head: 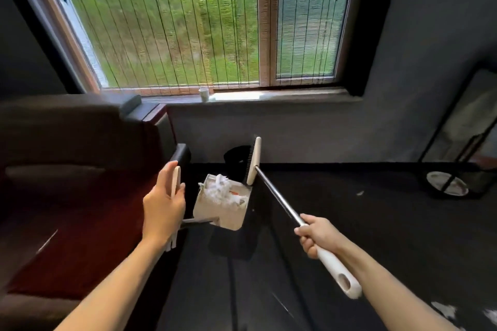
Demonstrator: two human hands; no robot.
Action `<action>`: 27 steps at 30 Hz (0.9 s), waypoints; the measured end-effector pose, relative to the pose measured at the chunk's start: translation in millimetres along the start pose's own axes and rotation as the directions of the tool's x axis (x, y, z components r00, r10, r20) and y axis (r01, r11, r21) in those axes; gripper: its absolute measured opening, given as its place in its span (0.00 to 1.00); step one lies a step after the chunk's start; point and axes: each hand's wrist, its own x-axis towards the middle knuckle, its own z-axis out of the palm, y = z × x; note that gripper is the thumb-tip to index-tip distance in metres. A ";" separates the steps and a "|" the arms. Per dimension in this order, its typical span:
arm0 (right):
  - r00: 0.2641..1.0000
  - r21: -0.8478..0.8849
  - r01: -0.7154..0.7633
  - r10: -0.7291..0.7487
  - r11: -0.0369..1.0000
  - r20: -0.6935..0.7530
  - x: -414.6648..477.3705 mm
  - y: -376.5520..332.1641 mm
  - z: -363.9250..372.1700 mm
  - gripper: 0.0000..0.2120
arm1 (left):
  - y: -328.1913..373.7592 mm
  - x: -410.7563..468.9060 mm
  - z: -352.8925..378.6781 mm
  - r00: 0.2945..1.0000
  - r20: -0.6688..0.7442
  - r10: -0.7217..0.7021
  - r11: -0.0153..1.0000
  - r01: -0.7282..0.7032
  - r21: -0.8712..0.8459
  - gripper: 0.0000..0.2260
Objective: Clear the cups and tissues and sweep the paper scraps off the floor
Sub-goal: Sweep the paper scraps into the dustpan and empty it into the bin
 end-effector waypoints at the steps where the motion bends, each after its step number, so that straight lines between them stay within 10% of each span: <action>1: 1.000 0.009 -0.002 0.002 1.000 -0.005 8.3 -10.8 2.9 0.33 | -5.8 15.9 6.9 1.000 0.001 0.011 1.000 -0.011 -0.012 0.22; 10: 0.994 0.099 0.032 -0.021 0.995 -0.105 149.0 -107.5 50.6 0.31 | -81.8 211.4 100.2 0.979 0.176 0.101 0.991 -0.085 -0.100 0.21; 15: 0.987 0.155 0.029 -0.003 0.987 -0.164 197.8 -143.6 73.8 0.32 | -93.1 298.7 141.2 0.871 0.350 0.346 0.903 -0.410 0.129 0.22; 20: 0.983 0.223 0.018 0.023 0.975 -0.180 225.6 -172.3 78.4 0.32 | -110.8 335.8 194.7 0.574 0.352 0.739 0.514 -0.819 0.257 0.25; 27: 0.988 0.254 0.029 0.011 0.967 -0.157 247.5 -184.9 64.7 0.33 | -164.5 335.2 255.8 0.251 0.683 0.686 0.307 -0.951 0.041 0.25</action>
